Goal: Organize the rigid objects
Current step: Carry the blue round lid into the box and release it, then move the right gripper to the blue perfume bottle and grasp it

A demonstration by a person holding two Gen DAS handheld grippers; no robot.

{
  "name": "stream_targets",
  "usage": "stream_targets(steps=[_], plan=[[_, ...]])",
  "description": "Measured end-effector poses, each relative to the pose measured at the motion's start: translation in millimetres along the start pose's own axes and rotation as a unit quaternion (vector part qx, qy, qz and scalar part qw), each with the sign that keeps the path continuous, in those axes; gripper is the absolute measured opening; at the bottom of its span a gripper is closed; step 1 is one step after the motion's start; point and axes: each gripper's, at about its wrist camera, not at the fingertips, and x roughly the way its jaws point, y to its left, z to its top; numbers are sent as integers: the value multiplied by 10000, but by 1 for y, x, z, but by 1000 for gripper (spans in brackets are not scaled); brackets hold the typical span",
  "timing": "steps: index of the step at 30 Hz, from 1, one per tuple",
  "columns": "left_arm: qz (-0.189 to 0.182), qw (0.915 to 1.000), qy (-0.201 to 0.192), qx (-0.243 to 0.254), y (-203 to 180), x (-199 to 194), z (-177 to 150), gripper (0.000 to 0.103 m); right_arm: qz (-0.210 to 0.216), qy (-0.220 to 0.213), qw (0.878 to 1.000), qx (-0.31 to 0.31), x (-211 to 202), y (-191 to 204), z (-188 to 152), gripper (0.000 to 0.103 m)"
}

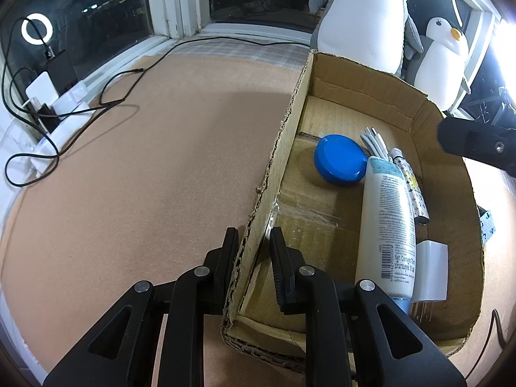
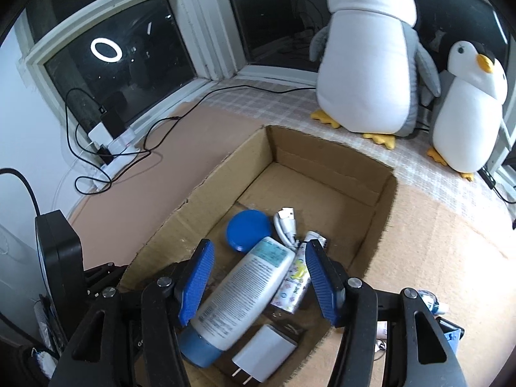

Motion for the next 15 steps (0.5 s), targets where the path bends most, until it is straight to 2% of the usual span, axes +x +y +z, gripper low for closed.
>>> stream_targets(steps=[6,15], plan=[[5,10000,1,1,0,0,0,18,-170,-34,9997,157,-13,-22,-6,55],[23,10000,3,10,1,0,1,18,-363,72,9957,849,-29,-86,-17,55]])
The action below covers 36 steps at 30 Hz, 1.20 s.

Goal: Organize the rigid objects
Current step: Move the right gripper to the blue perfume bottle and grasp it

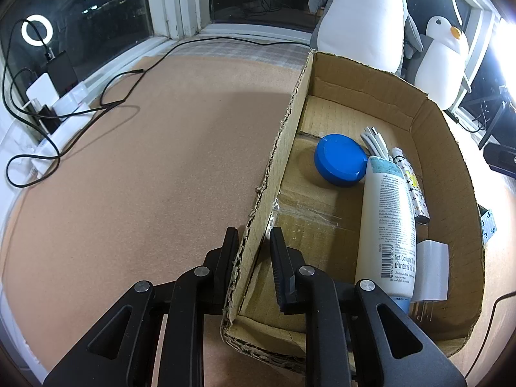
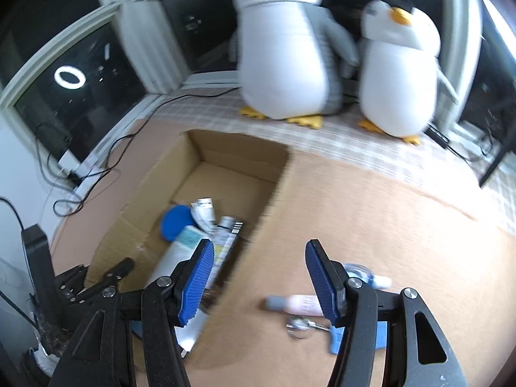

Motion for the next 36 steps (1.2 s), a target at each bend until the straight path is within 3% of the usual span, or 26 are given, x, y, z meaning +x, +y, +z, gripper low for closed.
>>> stream_targets(steps=[13,29,32,36], plan=[[4,10000,0,2,0,0,0,18,-184,620,9924,1048,21,-76,-2,55],[6,10000,-1,3,0,0,0,18,-610,1096,9846,1214,47,-87,-3,55],[7,10000,-2,4,0,0,0,18,-680,1195,9841,1120,52,-85,-2,62],[7,10000,-2,4,0,0,0,18,-743,1315,9841,933,58,-78,-1,62]])
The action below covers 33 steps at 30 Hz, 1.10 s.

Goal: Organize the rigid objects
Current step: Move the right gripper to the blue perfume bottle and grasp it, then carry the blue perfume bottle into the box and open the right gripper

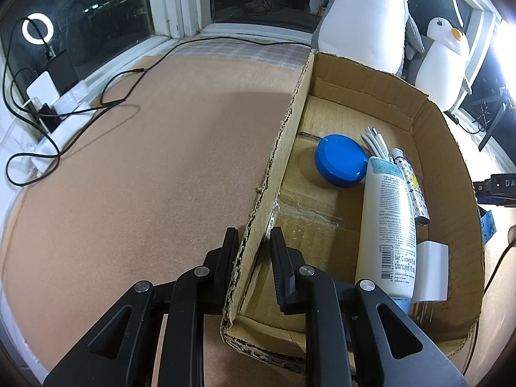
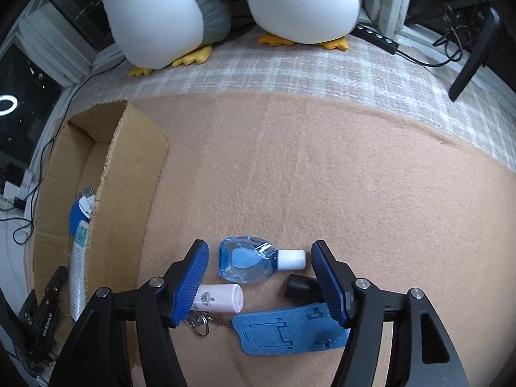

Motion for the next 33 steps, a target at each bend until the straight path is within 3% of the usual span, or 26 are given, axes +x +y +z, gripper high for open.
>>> stream_targets(steps=[9,12,24,33], plan=[[3,10000,0,6,1,0,0,18,-456,116,9980,-414,7,15,-5,61],[3,10000,0,1,0,0,0,18,-581,85,9970,-510,6,17,-8,53],[2,10000,0,4,0,0,0,18,-531,-219,9968,-548,-10,6,-30,53],[5,10000,-5,2,1,0,-1,18,-145,-763,9949,-643,-49,19,-35,53]])
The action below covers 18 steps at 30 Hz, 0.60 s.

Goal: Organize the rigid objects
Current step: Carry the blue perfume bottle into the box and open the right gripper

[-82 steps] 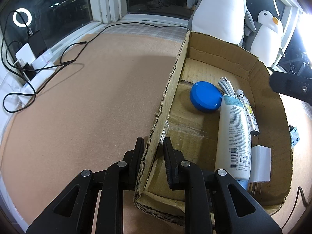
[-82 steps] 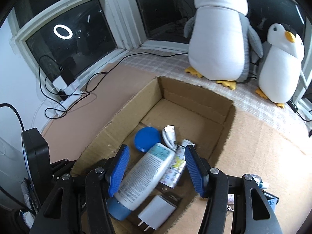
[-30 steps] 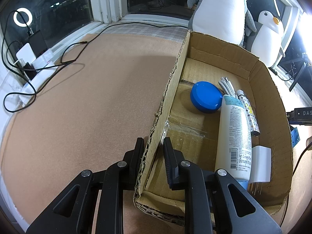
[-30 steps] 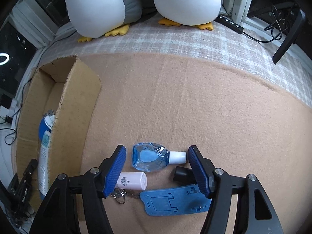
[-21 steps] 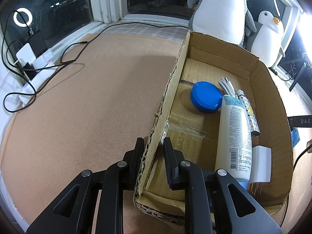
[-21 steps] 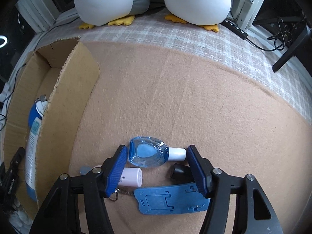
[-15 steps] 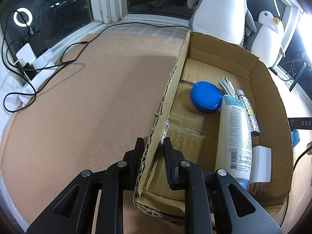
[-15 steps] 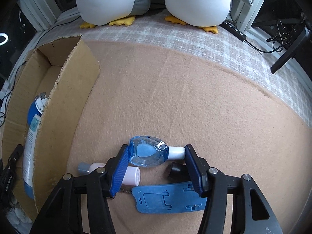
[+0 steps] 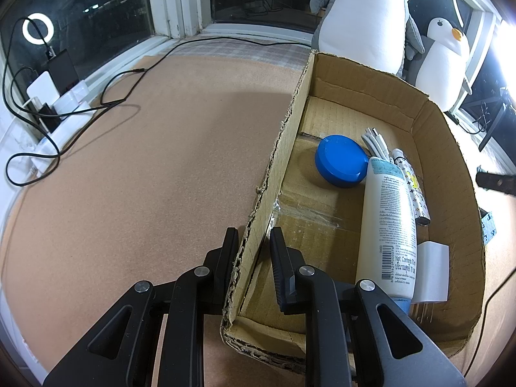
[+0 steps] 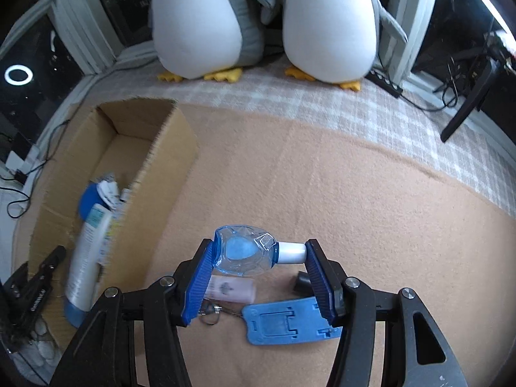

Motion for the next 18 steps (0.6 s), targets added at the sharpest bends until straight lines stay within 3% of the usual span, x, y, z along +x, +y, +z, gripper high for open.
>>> stream_targets(steps=[10,18], plan=[[0,10000,-1,0,0,0,0,18,586,-703,9936,-667,-27,72,19,53],[-1,10000,-3,2,0,0,0,18,639,-925,9893,-927,-23,103,25,53]])
